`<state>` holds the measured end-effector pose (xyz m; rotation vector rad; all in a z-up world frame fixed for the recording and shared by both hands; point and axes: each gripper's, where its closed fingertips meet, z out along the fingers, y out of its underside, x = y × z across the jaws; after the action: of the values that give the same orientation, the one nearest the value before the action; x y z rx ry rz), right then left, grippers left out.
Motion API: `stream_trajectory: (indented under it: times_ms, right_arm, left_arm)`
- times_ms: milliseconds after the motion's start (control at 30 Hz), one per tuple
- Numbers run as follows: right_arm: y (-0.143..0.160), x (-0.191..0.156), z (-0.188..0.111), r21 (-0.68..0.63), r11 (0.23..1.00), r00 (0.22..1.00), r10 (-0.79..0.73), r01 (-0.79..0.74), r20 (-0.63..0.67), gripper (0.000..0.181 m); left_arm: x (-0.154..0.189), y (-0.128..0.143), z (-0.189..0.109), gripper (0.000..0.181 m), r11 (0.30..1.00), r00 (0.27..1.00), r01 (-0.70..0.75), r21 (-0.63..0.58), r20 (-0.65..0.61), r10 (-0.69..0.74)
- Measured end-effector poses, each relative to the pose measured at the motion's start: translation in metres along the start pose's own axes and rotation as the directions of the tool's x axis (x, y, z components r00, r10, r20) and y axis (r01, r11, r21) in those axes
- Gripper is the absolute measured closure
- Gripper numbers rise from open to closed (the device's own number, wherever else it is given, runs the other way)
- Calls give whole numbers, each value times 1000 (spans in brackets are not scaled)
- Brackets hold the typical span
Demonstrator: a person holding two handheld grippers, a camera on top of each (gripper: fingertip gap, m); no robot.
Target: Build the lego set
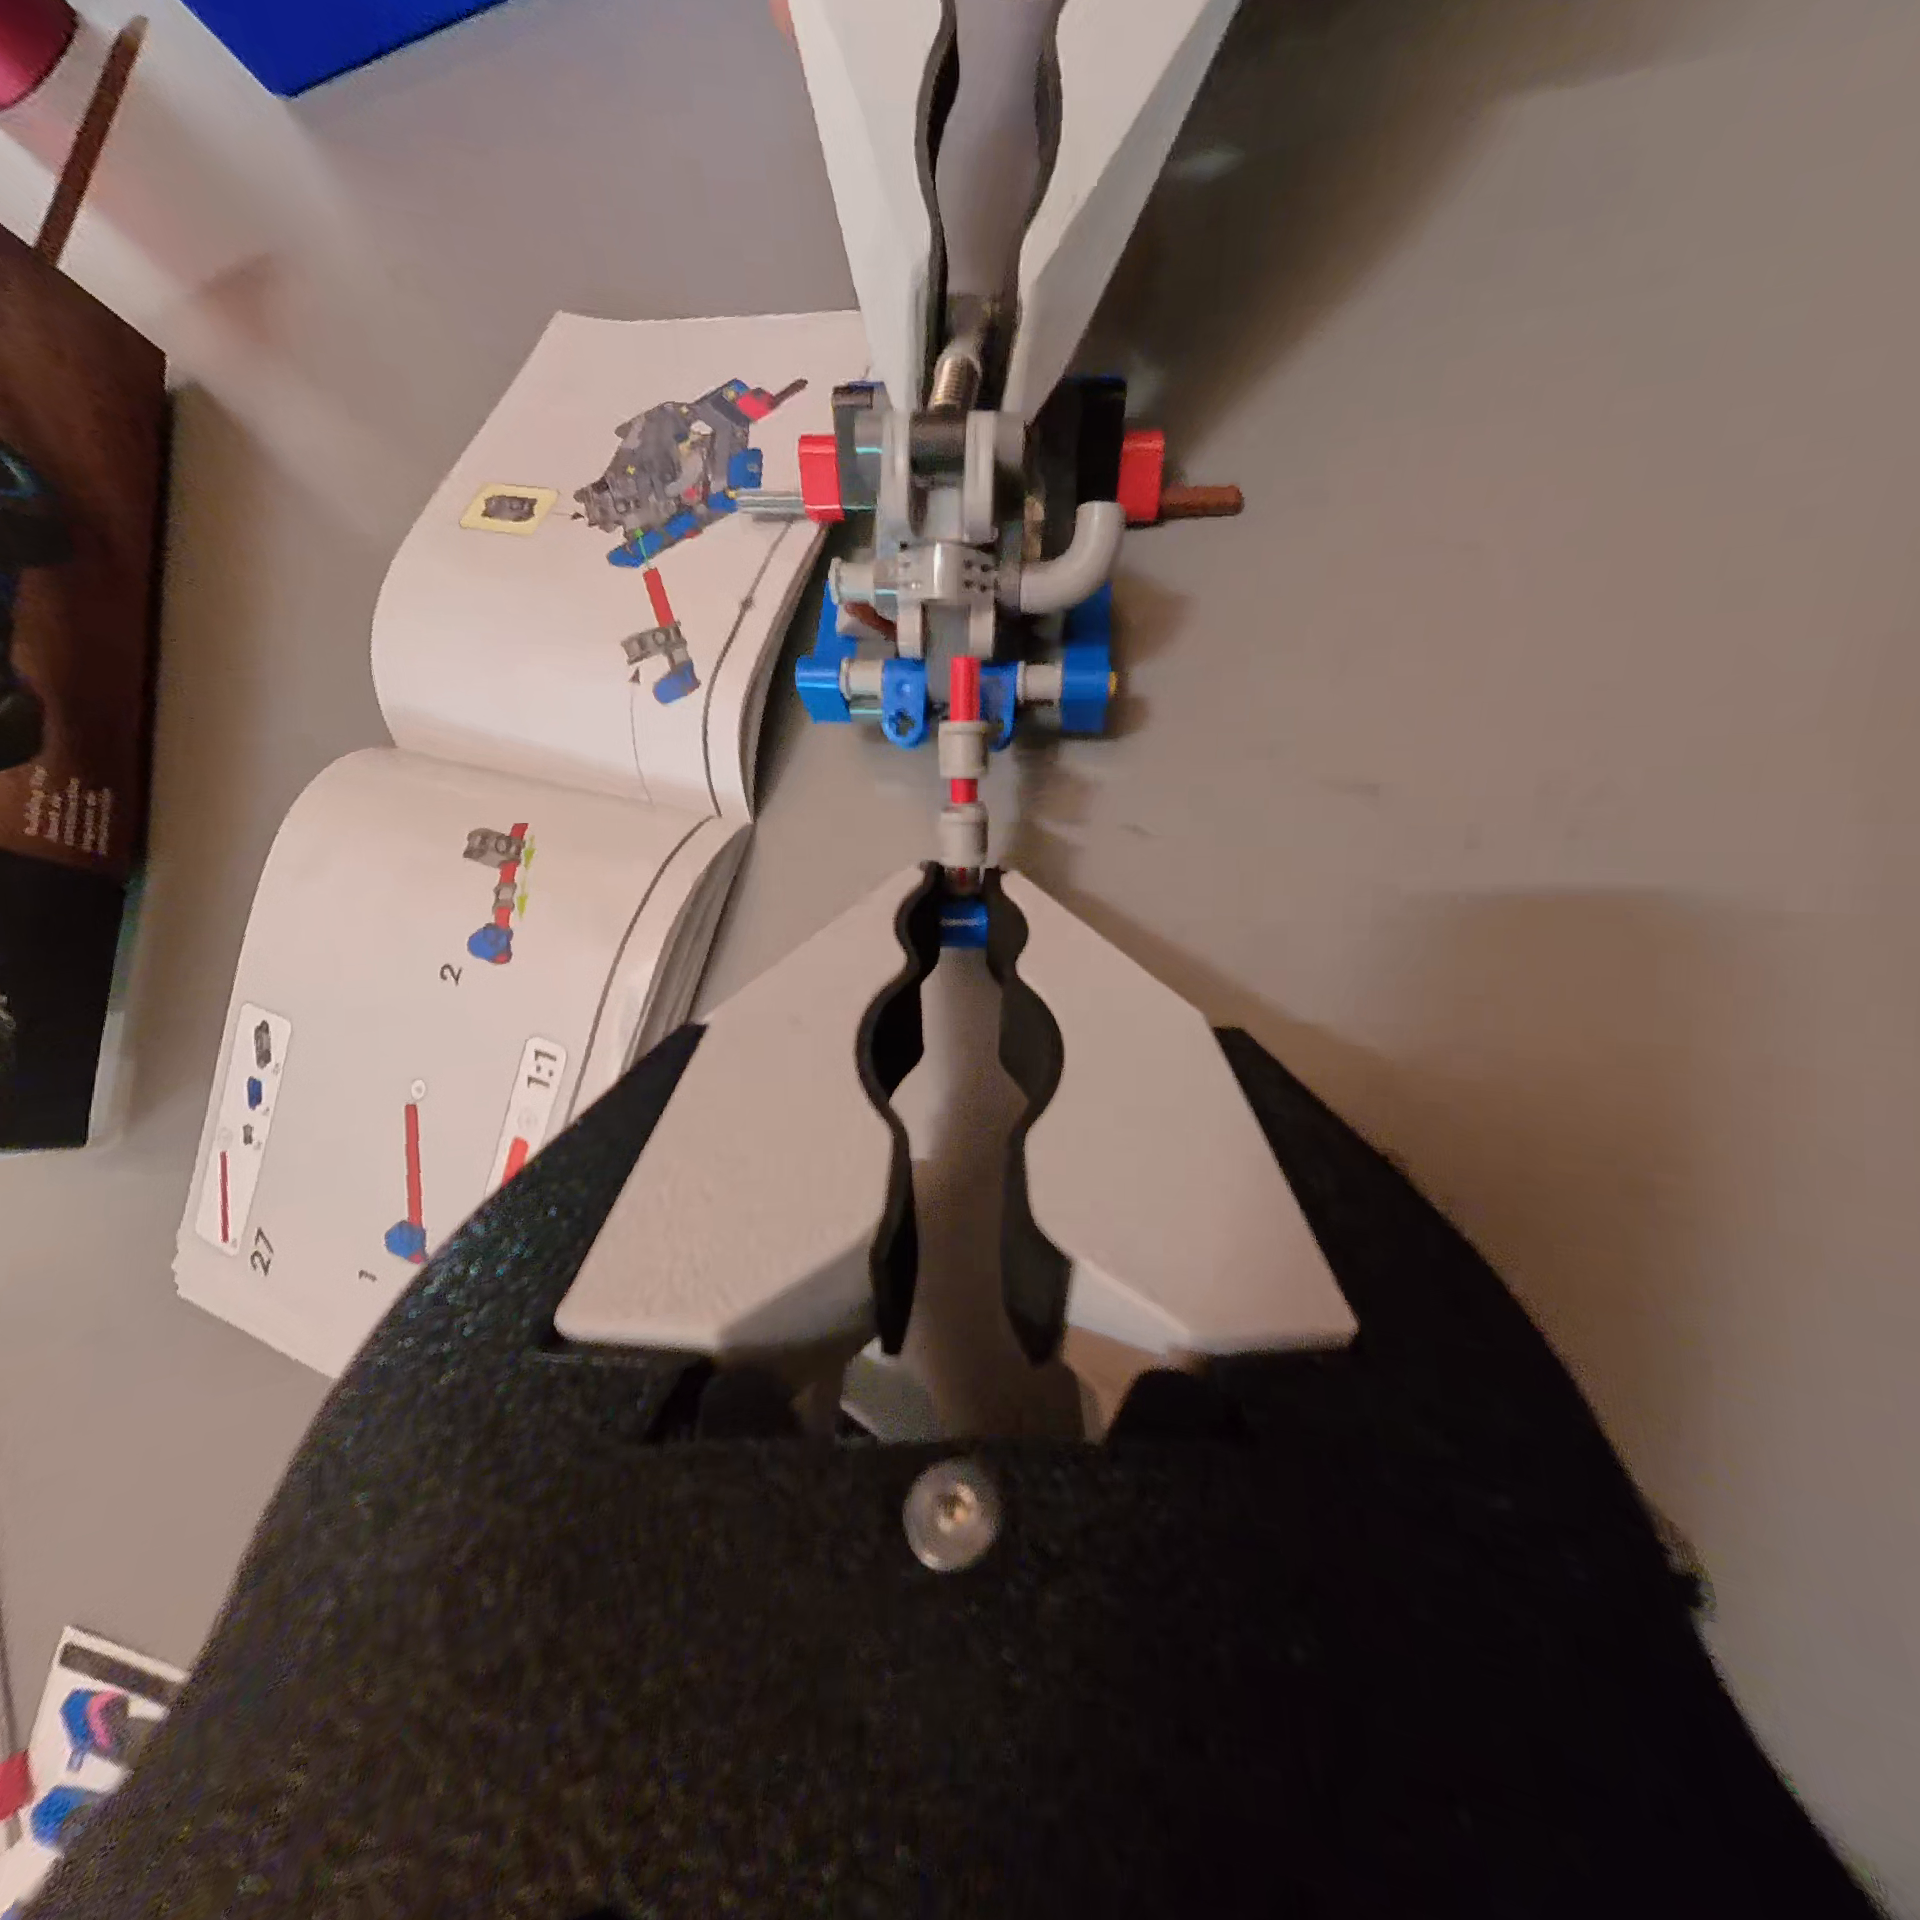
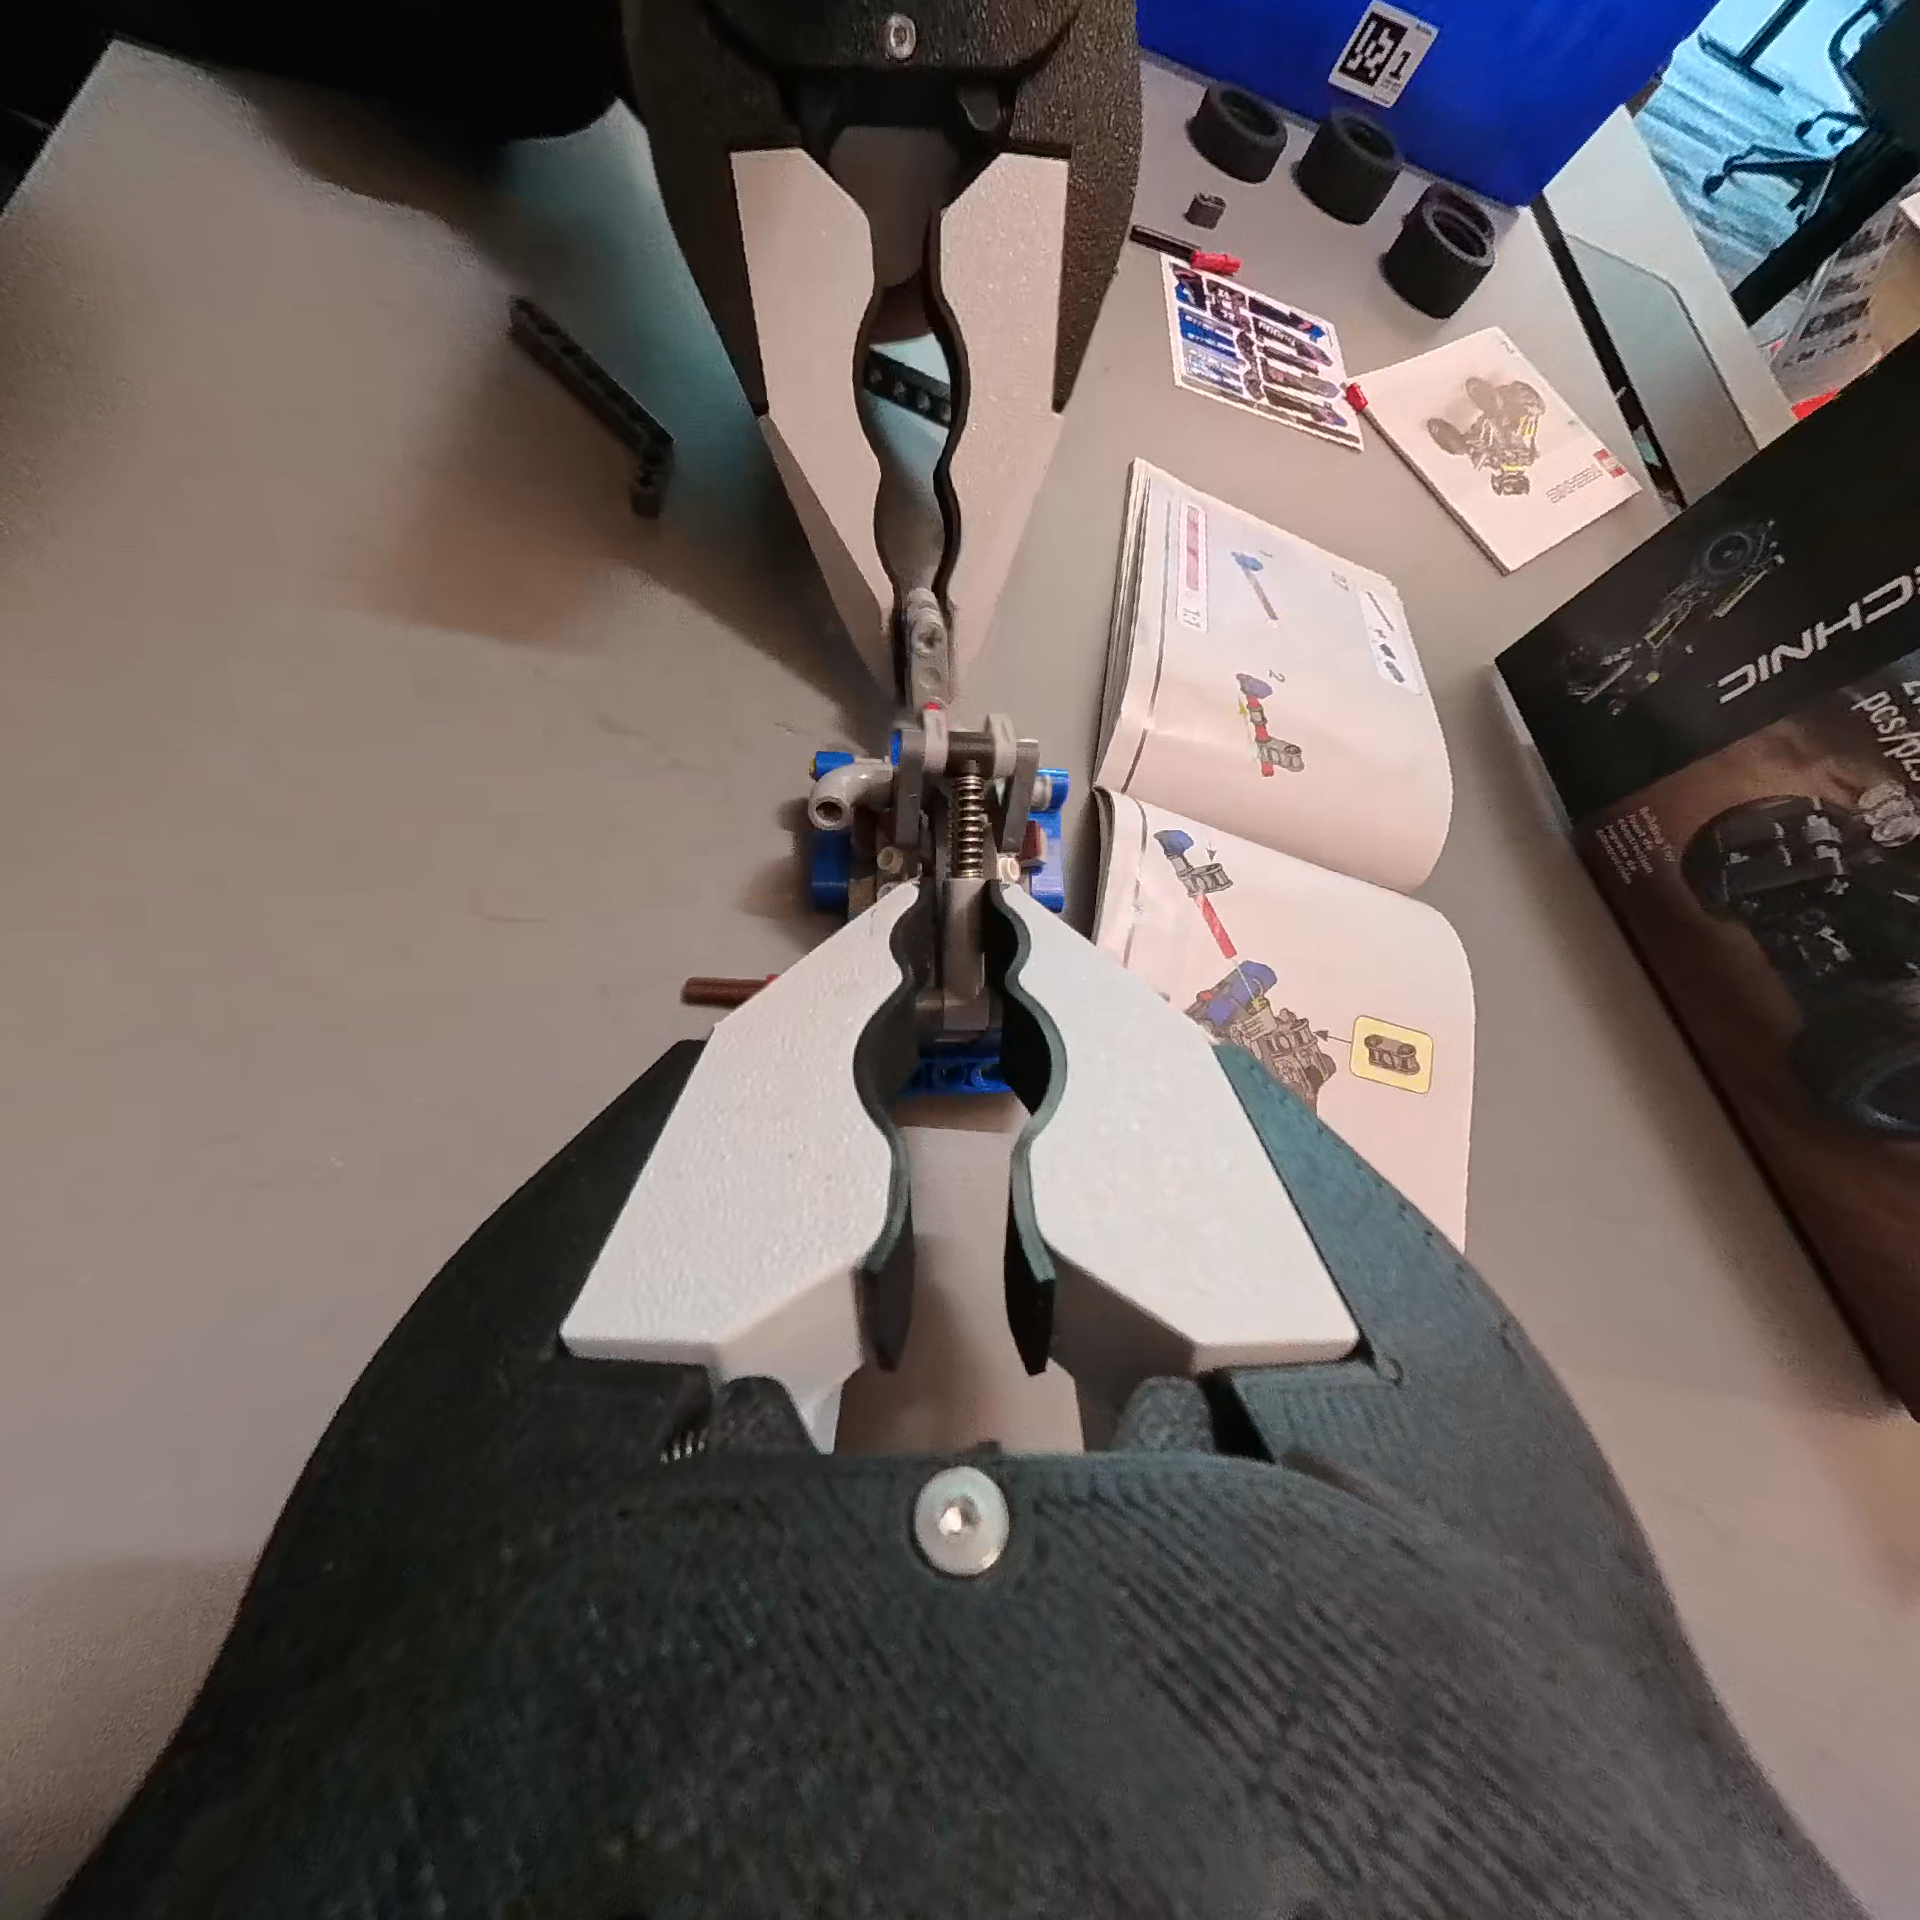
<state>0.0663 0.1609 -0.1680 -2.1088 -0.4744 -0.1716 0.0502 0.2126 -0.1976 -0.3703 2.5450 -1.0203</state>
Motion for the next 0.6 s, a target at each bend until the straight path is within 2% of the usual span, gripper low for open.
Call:
stream_trajectory:
  times_ms: [233, 400, 600]
  right_arm:
    - [-2, 3, -1, 21, 1000, 999, -21, 22, -28, 171]
    - [-18, 8, -11, 121, 993, 999, 9, -3, -51, 163]
    - [-5, 8, -12, 78, 997, 998, 13, -8, -64, 163]
  left_arm:
    - [-6, 2, -11, 177, 999, 999, 42, 35, 6, -42]
    - [-8, 3, -14, 177, 997, 998, 61, 49, 17, -62]
    - [-11, 13, -15, 176, 995, 995, 96, 0, 30, -96]
